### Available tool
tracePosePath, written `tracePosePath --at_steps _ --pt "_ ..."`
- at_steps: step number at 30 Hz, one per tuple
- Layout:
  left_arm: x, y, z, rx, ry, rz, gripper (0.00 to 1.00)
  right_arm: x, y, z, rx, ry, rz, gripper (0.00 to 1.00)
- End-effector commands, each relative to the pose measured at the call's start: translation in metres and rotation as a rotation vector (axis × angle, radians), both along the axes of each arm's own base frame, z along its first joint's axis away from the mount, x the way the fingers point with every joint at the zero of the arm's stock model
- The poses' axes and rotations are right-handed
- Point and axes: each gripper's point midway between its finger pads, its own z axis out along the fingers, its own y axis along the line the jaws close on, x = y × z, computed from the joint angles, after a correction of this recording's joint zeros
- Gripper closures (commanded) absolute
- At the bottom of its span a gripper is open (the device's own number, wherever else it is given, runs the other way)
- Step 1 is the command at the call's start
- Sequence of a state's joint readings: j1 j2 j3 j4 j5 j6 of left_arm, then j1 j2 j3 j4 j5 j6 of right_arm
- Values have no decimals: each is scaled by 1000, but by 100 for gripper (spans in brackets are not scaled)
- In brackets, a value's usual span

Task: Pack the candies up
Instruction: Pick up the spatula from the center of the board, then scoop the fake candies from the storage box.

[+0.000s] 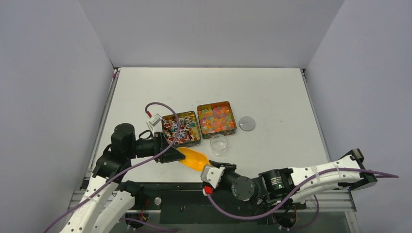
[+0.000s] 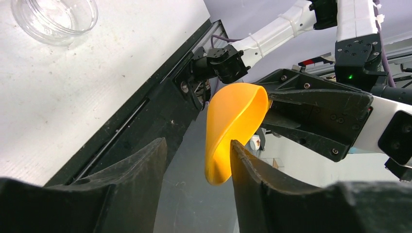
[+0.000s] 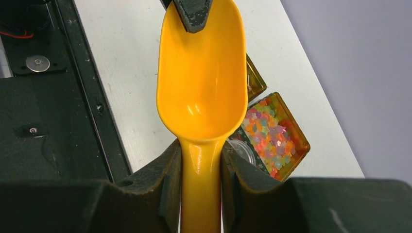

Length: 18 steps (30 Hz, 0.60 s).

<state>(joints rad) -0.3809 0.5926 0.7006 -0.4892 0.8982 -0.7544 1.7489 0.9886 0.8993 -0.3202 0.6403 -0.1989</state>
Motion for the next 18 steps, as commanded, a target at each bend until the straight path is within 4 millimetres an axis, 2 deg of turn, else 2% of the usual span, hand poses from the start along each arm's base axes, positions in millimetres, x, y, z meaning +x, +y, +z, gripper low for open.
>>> tracePosePath --at_steps 1,4,7,16,17,18 --pt "5 -1 15 -13 -72 4 50 8 -9 20 60 16 -60 100" --pt "10 0 16 15 -89 21 45 13 -13 17 52 29 -84 100" --pt "18 4 16 54 -106 67 36 26 -20 13 50 66 -119 100" --pt "60 32 5 242 -197 309 11 63 -39 5 19 141 -232 100" --pt "63 34 4 256 -197 322 2 65 -40 -1 -8 147 -236 100" --pt "68 38 2 279 -206 351 1 70 -41 2 -10 150 -250 100"
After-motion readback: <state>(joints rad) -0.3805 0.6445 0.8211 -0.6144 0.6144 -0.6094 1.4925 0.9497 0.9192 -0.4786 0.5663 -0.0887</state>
